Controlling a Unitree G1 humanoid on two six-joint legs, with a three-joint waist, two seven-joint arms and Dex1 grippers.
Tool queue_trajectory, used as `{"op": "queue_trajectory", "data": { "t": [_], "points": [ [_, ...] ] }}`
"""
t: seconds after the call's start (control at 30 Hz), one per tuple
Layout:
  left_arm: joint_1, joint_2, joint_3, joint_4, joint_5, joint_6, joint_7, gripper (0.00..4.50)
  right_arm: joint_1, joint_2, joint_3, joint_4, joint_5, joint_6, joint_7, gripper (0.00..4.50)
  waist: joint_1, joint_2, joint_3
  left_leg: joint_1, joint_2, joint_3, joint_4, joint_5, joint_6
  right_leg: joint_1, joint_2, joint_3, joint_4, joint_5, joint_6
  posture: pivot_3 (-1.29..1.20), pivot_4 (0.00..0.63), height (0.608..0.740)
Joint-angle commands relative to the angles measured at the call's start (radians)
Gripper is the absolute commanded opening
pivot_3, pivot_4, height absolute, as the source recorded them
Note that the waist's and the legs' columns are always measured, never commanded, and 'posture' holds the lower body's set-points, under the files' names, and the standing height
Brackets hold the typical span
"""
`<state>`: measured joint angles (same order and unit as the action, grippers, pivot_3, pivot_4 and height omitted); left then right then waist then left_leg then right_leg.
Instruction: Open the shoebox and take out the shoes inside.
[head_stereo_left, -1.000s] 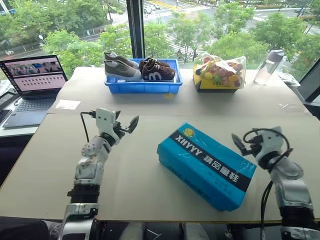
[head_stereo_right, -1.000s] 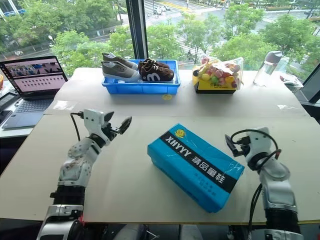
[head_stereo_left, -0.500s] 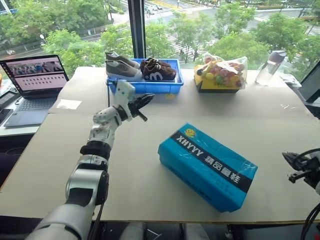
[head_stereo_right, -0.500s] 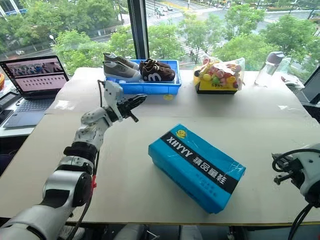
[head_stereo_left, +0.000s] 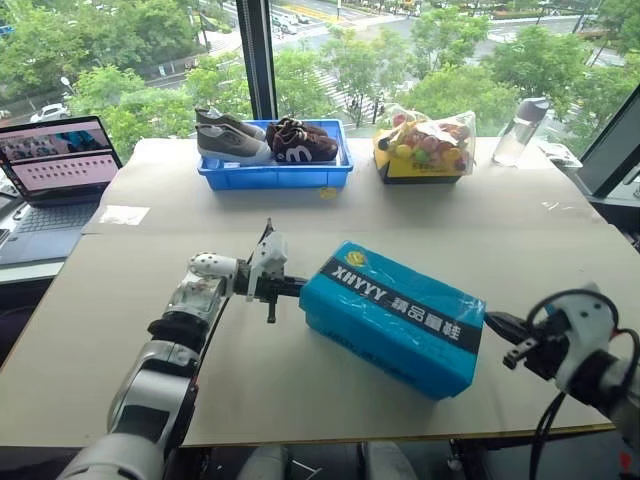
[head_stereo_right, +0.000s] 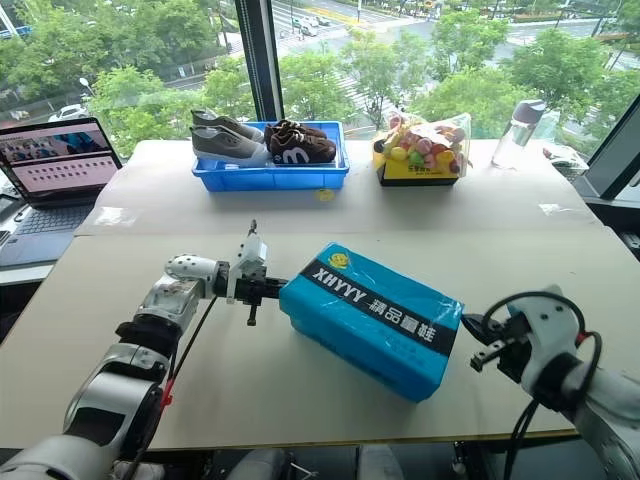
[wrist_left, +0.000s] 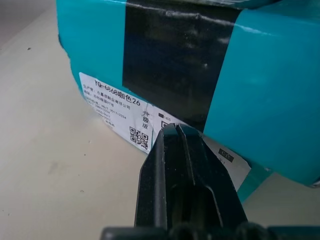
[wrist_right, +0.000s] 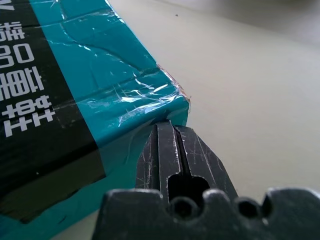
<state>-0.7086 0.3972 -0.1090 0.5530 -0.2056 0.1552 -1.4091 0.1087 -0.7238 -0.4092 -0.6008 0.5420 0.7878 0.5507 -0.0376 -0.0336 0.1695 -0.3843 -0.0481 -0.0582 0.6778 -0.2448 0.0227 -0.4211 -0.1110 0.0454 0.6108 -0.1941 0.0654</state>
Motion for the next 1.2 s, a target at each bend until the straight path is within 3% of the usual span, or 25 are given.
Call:
{"op": "queue_trajectory", "data": {
  "t": [0.03, 0.3, 0.7, 0.87, 1.03, 1.2],
  "points": [
    [0.044, 0.002, 0.038, -0.26, -0.139, 0.205, 0.028, 0.0, -0.197, 0.009, 0.195, 0.161, -0.08, -0.144, 0.079, 0.02, -0.003, 0.0, 0.0, 0.0, 0.0, 0.0, 0.0, 0.0, 0.0, 0.0, 0.0, 0.0, 0.0, 0.0, 0.0, 0.0, 0.15, 0.74],
    [0.174, 0.14, 0.181, -0.582, -0.255, 0.45, 0.17, 0.0, -0.553, 0.113, 0.478, 0.541, -0.241, -0.34, 0.283, 0.02, -0.011, 0.0, 0.0, 0.001, 0.001, 0.0, -0.002, -0.001, 0.001, -0.002, 0.003, 0.0, 0.002, 0.003, -0.005, 0.0, 0.15, 0.74],
    [0.38, 0.325, 0.317, -0.822, -0.327, 0.564, 0.252, 0.0, -0.716, 0.325, 0.589, 0.701, -0.317, -0.417, 0.369, 0.02, -0.017, 0.001, 0.0, 0.005, 0.012, 0.002, -0.002, -0.005, -0.005, -0.002, 0.012, 0.0, 0.001, 0.006, -0.01, 0.0, 0.15, 0.74],
    [0.412, 0.456, 0.418, -0.729, -0.268, 0.486, 0.258, 0.0, -0.642, 0.266, 0.554, 0.598, -0.306, -0.366, 0.379, 0.02, -0.016, 0.001, 0.001, 0.006, 0.018, 0.001, -0.003, -0.006, -0.008, -0.004, 0.02, 0.0, 0.002, 0.005, -0.014, 0.0, 0.15, 0.74],
    [0.38, 0.483, 0.355, -0.596, -0.159, 0.309, 0.289, 0.0, -0.572, 0.148, 0.507, 0.502, -0.302, -0.3, 0.395, 0.02, -0.004, 0.004, 0.003, 0.006, 0.02, 0.003, -0.004, -0.008, -0.011, -0.004, 0.02, -0.001, 0.002, 0.004, -0.017, 0.0, 0.15, 0.74],
    [0.396, 0.472, 0.259, -0.604, -0.132, 0.258, 0.262, 0.0, -0.573, 0.061, 0.46, 0.469, -0.287, -0.268, 0.407, 0.02, 0.001, 0.004, 0.003, 0.004, 0.016, 0.005, -0.001, -0.008, -0.011, -0.003, 0.018, -0.001, 0.001, 0.004, -0.017, 0.0, 0.15, 0.74]
  ]
}}
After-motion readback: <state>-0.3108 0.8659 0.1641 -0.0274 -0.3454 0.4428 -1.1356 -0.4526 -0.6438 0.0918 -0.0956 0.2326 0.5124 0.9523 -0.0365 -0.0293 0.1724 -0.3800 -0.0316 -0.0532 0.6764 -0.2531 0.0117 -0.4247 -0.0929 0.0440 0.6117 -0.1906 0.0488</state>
